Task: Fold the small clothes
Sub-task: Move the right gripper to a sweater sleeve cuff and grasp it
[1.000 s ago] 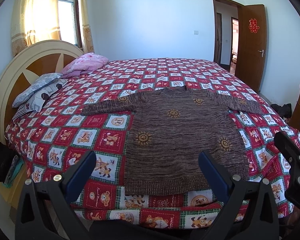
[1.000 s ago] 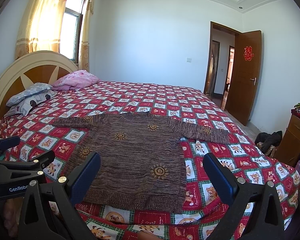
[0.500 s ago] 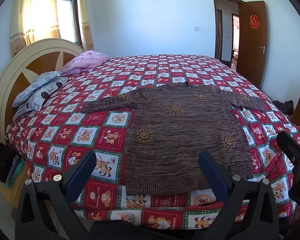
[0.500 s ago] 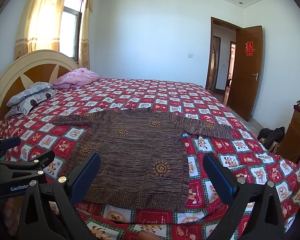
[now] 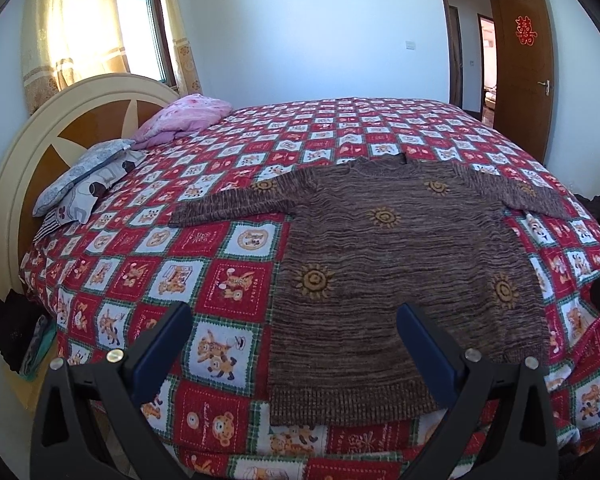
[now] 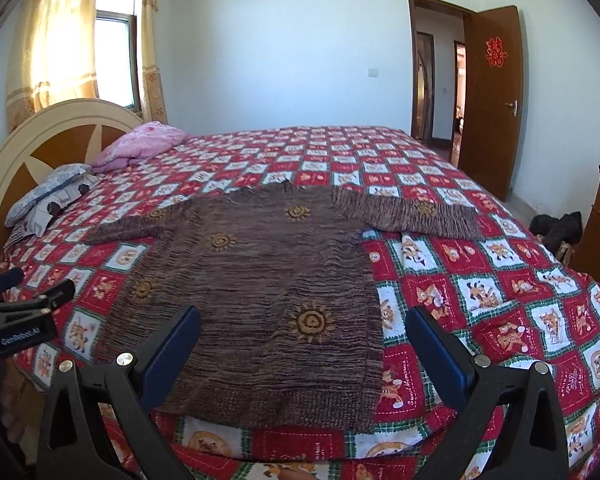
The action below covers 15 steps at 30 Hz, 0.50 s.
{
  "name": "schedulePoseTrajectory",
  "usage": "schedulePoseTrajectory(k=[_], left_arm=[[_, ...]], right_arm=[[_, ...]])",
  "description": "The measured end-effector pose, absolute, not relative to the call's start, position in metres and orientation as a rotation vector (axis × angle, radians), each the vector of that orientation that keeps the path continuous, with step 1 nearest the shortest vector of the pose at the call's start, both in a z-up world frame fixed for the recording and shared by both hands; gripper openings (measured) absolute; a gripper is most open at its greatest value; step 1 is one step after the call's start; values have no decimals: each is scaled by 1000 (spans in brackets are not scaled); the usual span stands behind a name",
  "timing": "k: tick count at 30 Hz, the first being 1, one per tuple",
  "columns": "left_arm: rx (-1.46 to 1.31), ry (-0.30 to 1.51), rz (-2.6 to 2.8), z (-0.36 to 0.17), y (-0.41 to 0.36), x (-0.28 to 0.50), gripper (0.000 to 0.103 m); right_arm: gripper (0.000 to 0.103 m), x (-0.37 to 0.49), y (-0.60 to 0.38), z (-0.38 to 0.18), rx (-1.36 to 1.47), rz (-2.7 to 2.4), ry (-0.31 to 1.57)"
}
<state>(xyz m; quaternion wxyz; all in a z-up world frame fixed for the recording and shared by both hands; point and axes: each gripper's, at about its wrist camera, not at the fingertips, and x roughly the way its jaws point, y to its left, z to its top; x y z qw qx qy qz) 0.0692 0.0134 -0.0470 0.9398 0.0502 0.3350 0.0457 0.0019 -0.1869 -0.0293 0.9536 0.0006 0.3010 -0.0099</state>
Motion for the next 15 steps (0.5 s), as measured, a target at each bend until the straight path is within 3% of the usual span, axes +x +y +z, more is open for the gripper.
schedulePoseTrajectory(k=[15], left_arm=[[137, 745, 86, -80, -11, 155, 103]], right_arm=[[102, 96, -254, -81, 66, -140, 773]])
